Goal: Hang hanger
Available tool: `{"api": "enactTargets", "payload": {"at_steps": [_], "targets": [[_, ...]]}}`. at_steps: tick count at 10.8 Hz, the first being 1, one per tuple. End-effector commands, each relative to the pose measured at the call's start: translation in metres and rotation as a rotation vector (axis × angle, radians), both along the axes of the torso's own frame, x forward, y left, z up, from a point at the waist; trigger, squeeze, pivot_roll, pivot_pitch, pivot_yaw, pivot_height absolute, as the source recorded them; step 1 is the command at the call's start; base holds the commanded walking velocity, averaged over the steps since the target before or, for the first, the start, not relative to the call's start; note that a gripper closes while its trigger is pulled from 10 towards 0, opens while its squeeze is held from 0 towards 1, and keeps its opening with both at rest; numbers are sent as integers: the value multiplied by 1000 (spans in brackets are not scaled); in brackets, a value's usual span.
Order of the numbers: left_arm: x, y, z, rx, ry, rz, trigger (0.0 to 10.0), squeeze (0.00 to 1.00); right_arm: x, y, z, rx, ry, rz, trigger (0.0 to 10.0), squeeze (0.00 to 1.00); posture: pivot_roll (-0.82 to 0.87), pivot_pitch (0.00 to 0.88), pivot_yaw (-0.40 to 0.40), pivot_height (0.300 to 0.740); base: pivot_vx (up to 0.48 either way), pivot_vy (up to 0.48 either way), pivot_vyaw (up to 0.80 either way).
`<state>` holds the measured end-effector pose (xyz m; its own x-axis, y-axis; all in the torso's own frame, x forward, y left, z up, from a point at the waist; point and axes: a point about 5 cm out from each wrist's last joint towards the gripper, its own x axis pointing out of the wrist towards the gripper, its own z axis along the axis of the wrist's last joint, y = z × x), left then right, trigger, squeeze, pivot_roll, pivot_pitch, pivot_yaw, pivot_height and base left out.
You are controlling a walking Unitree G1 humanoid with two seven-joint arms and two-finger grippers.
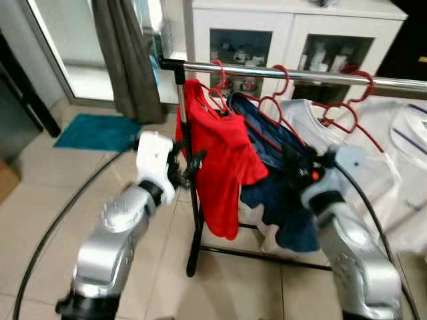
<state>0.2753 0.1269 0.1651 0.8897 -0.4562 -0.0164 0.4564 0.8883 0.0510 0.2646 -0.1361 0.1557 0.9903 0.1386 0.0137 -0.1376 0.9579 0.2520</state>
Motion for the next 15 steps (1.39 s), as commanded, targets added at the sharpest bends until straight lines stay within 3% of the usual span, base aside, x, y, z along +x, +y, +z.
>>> {"api": "enactTargets", "payload": {"at_steps": [1,3,4,5,6,8,9,10,12,13,15], "targets": [[2,8,-1,29,-3,43,10000,1000,2,7,1,8,-4,21,10000,0,148,32,19,740,289,0,0],[-2,11,0,12,-8,57,10000,1000,2,12,4,11,-23,61,10000,0,142,30,37,740,279,0,0],[-4,9,-3,18,9,43,10000,1000,3,8,5,-119,-31,45,10000,0,138,25,41,740,285,0,0],[-2,5,-1,16,1,22,10000,1000,5,6,6,-119,-32,30,10000,0,151,42,17,740,289,0,800],[1,8,5,10,-17,45,10000,1000,9,5,13,-23,-58,30,10000,0,153,53,7,740,289,0,0],[-12,4,-2,11,13,-32,10000,1000,9,1,24,-62,-96,127,10000,0,145,33,25,740,0,0,0],[-14,-3,-3,13,11,-121,10000,1000,10,-10,27,-86,-85,156,10000,125,153,30,9,740,0,0,0],[-12,-4,2,28,-8,-174,10000,1000,15,-14,30,-81,-71,166,10000,1000,170,55,-17,740,0,0,0],[-16,5,2,34,34,-245,10000,1000,29,-12,31,-108,-30,222,10000,1000,154,48,7,740,0,0,0],[-25,7,-6,96,92,-357,10000,1000,53,-13,34,-169,14,219,10000,1000,164,33,16,740,0,0,0],[-27,20,-3,129,125,-413,10000,1000,83,0,39,-237,77,284,10000,1000,175,44,-10,740,0,0,0]]}}
